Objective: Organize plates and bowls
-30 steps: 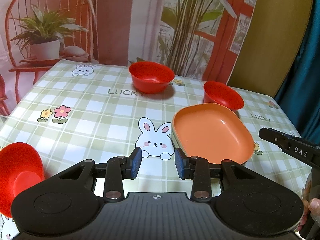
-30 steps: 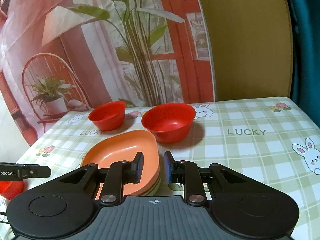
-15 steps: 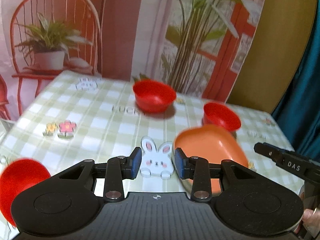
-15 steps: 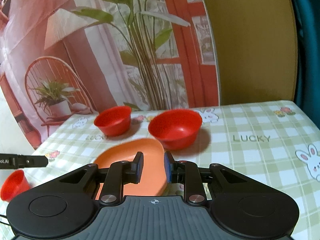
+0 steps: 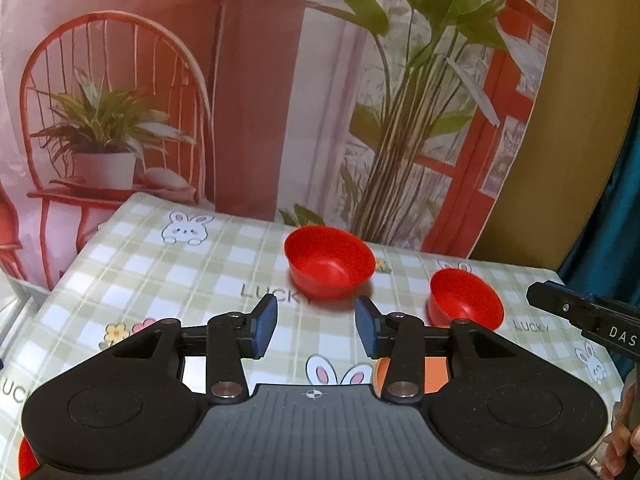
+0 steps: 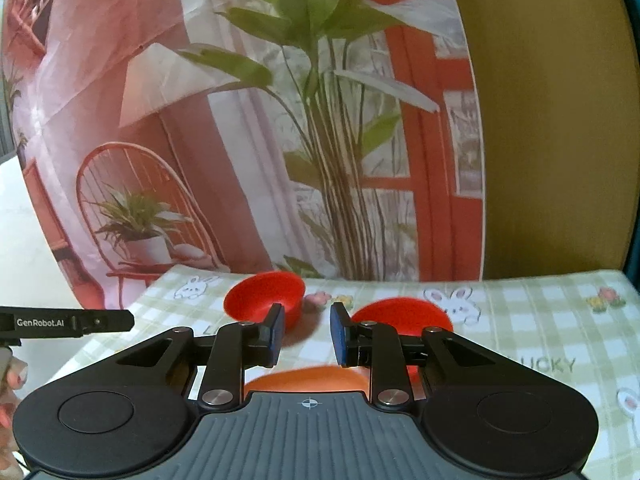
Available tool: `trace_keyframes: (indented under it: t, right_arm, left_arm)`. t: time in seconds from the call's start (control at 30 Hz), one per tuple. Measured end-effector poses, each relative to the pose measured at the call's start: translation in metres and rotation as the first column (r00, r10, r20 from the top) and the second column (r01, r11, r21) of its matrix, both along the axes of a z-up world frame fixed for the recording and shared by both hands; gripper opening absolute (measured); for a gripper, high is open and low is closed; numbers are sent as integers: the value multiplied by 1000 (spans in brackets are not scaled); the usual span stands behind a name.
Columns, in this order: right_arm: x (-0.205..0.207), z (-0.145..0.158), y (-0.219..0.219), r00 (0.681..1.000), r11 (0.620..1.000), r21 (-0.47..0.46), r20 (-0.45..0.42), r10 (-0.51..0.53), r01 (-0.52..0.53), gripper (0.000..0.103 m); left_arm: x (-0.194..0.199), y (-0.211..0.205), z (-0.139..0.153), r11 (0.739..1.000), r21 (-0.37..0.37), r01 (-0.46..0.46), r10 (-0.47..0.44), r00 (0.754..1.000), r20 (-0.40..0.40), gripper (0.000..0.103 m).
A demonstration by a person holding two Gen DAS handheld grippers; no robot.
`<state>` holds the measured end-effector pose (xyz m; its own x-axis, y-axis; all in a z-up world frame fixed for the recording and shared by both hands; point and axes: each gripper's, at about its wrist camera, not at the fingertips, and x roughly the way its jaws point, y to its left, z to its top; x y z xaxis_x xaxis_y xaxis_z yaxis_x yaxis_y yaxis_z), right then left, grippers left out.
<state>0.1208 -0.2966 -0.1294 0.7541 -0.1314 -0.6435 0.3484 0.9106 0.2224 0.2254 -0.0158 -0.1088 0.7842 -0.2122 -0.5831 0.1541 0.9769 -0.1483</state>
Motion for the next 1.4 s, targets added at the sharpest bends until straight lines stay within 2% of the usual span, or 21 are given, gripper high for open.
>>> trace_keyframes:
  t: [0.13, 0.27, 0.37, 0.6, 1.0, 1.17, 1.2, 1.27, 1.4]
  right_arm:
    - [3, -5, -16, 999, 1000, -21, -29, -19, 19, 24]
    - [1, -19, -38, 996, 998, -20, -63, -62, 60, 24]
    - [-1, -30, -54, 992, 996, -28, -94, -87, 85, 24]
    - [-1, -64, -85, 981, 991, 11, -142, -133, 136, 24]
    - [14, -114, -111, 971, 979, 103, -178, -158, 178, 24]
    - [16, -124, -112, 969, 971, 139, -176, -172, 197, 21]
    - [16, -125, -112, 969, 969, 146, -175, -174, 200, 17]
    - [16, -127, -112, 969, 967, 154, -171, -178, 205, 14]
    - [15, -126, -113, 968, 960, 173, -162, -191, 218, 10]
  left_arm:
    - [11, -13, -3, 999, -21, 34, -34, 999, -6, 47]
    - [28, -36, -10, 994, -49, 97, -99, 995, -26, 53]
    - [45, -55, -19, 987, -73, 142, -145, 988, -45, 53]
    - [79, -101, -49, 972, -67, 226, -232, 967, -108, 53]
    - [123, -135, -86, 955, -95, 280, -294, 934, -204, 53]
    - [133, -142, -98, 953, -92, 290, -304, 923, -235, 51]
    - [135, -143, -100, 953, -90, 290, -303, 923, -238, 51]
    - [137, -144, -102, 954, -78, 289, -299, 925, -235, 35]
    - [142, -146, -106, 956, -59, 286, -292, 924, -248, 19]
